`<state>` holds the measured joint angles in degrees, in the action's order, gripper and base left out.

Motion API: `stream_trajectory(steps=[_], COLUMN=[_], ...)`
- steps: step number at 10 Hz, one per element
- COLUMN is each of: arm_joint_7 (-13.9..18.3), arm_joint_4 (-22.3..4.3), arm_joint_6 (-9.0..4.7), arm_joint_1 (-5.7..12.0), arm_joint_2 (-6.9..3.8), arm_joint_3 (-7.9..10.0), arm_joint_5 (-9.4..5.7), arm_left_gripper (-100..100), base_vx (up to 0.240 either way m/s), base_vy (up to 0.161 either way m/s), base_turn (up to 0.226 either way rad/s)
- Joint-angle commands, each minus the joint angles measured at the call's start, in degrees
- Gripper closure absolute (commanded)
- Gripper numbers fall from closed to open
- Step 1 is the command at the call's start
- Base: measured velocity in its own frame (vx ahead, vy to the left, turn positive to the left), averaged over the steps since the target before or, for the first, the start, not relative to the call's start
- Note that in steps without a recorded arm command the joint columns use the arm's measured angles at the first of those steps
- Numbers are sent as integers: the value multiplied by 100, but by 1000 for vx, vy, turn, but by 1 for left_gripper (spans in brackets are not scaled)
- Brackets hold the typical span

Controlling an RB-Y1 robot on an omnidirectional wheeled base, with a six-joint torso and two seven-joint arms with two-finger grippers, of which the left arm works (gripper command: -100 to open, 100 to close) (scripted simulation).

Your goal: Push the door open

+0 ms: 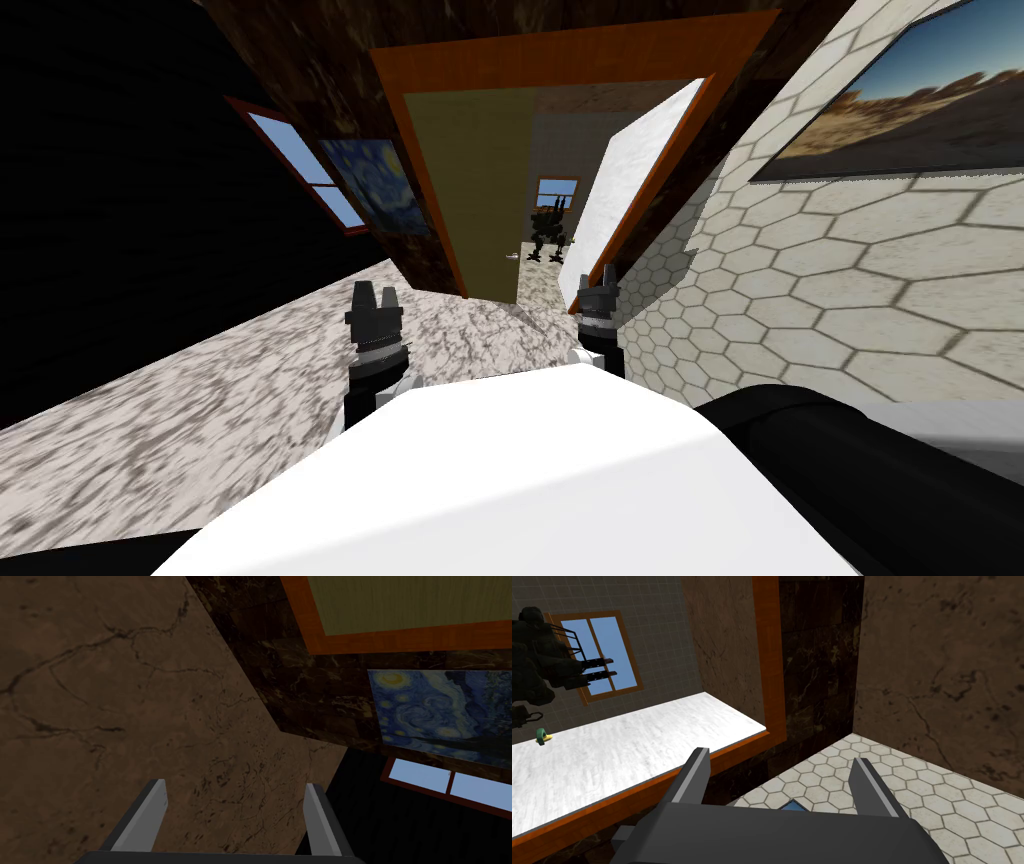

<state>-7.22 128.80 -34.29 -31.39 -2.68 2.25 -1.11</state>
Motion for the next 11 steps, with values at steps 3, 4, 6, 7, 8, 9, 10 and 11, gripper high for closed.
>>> stream_trajectory(steps=[3, 4, 6, 7, 8, 9, 10, 11], arm_joint_7=[73, 99, 133, 149, 185, 206, 226, 247], arm_joint_4=[-436, -595, -794, -893, -1107, -1231, -1356, -1481], arm_joint_6=[-63, -86, -114, -129, -160, -178, -196, -214], arm_joint_1=[196, 267, 356, 401, 497, 553, 608, 664], arm_joint_2=[-61, -79, -100, -111, -131, -142, -152, -163], arm_joint_3=[3, 5, 6, 7, 8, 9, 10, 11], arm_joint_5=[33, 45, 59, 67, 83, 92, 101, 111], arm_left_gripper=[-100, -100, -100, -100, -100, -100, -100, -100], base_vx=[97, 85, 86, 77, 112, 113, 101, 101], base_vy=[-26, -54, -43, -24, -26, -28, -39, -45], base_turn=[-28, -29, -24, -18, -34, -36, -25, -22])
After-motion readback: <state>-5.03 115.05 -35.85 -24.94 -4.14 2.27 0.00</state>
